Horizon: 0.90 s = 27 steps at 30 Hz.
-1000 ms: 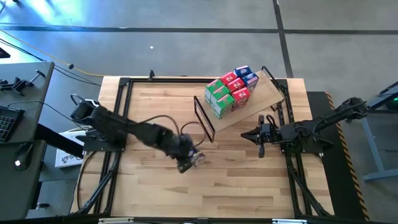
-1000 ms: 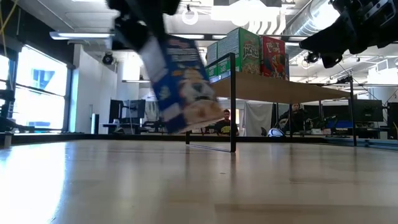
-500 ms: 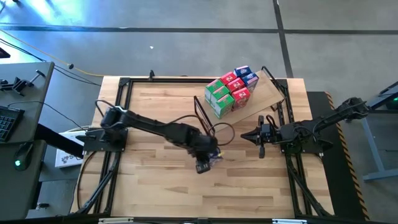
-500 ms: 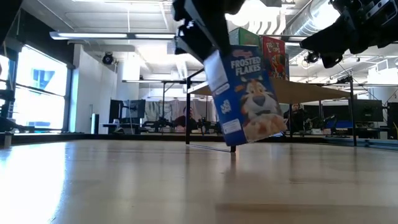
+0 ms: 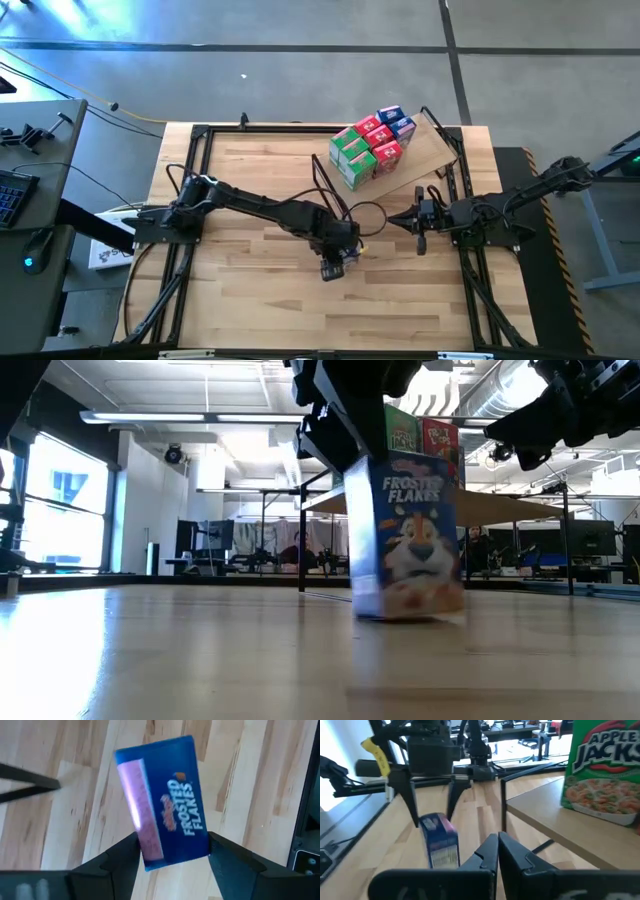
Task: Stack cereal on shelf
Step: Put the blue cereal box on the shelf and aligned with the other blue cereal boxes
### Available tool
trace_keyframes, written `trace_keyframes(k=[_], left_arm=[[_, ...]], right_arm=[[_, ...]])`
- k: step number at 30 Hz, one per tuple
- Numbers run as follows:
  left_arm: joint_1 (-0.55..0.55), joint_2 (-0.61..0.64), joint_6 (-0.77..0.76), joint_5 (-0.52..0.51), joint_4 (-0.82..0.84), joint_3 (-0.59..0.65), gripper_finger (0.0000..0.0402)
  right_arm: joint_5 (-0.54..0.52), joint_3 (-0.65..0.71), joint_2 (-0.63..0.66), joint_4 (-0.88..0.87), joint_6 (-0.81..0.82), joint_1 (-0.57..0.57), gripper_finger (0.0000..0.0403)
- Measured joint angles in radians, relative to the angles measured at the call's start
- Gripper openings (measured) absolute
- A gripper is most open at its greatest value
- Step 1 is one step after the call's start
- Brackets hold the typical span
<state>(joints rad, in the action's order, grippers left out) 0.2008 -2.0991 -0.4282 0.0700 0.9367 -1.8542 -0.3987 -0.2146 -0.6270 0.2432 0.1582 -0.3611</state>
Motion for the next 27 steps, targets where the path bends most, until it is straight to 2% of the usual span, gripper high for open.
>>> trace_keyframes(k=[5, 8, 13, 17, 22, 24, 27], left_arm=[[-0.002, 0.006, 0.020, -0.001, -0.013, 0.000, 0.0246], [-0.003, 0.012, 0.022, -0.001, -0.007, 0.000, 0.0260], [0.014, 0.059, 0.073, -0.022, -0.018, 0.005, 0.0266], [0.064, 0.105, 0.149, -0.129, -0.080, 0.038, 0.0266], [0.124, 0.154, 0.194, -0.243, -0.261, 0.194, 0.0266], [0.138, 0.183, 0.171, -0.274, -0.335, 0.281, 0.0266], [0.143, 0.229, 0.128, -0.283, -0.533, 0.422, 0.0266]], right_arm=[[0.015, 0.000, 0.000, 0.001, 0.024, 0.000, 0.0005], [0.020, 0.000, 0.000, 0.001, 0.026, 0.000, 0.0030], [0.126, -0.052, -0.021, -0.012, 0.107, 0.000, 0.0109], [0.136, -0.150, -0.105, -0.073, 0.105, -0.022, 0.0183], [0.098, -0.283, -0.280, -0.186, 0.117, -0.072, 0.0253], [0.092, -0.335, -0.361, -0.225, 0.143, -0.082, 0.0266], [0.088, -0.409, -0.460, -0.258, 0.179, -0.103, 0.0274]])
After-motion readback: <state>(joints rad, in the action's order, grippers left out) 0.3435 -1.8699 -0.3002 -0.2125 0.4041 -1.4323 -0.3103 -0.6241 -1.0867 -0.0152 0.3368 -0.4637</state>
